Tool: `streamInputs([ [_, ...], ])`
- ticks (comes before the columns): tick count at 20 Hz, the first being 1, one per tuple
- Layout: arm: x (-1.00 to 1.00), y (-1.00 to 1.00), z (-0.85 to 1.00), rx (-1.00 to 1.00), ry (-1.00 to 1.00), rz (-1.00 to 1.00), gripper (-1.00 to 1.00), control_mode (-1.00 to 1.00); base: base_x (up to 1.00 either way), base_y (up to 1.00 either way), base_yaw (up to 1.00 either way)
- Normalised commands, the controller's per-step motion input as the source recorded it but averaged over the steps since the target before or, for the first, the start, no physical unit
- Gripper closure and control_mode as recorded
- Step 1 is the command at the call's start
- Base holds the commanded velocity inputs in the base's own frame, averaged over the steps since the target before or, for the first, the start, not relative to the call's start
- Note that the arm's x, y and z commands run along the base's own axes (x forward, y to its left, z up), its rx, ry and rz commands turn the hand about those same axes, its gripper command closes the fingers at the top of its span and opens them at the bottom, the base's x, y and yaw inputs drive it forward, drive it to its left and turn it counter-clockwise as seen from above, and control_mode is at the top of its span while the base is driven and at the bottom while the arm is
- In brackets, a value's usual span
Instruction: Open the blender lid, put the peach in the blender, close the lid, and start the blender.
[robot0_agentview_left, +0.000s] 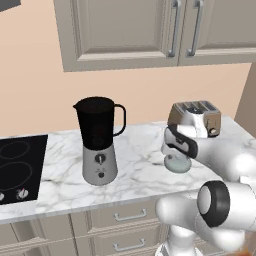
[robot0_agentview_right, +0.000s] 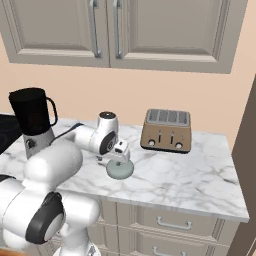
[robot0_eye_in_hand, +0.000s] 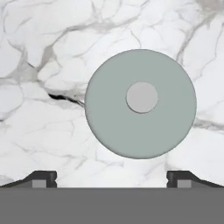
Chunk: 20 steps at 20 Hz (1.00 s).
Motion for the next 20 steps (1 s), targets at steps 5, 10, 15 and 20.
streamInputs([
  [5, 0.2, -0.24, -0.27, 0.0, 0.05, 0.0, -1.0, -1.0, 0.0, 0.0, 0.0],
  [10, 0.26, -0.11, -0.35, 0.0, 0.04, 0.0, -1.0, -1.0, 0.0, 0.0, 0.0],
  [15, 0.23, -0.02, -0.25, 0.0, 0.01, 0.0, -1.0, -1.0, 0.0, 0.0, 0.0],
  [20, 0.26, -0.01, -0.18, 0.0, 0.0, 0.0, -1.0, -1.0, 0.0, 0.0, 0.0],
])
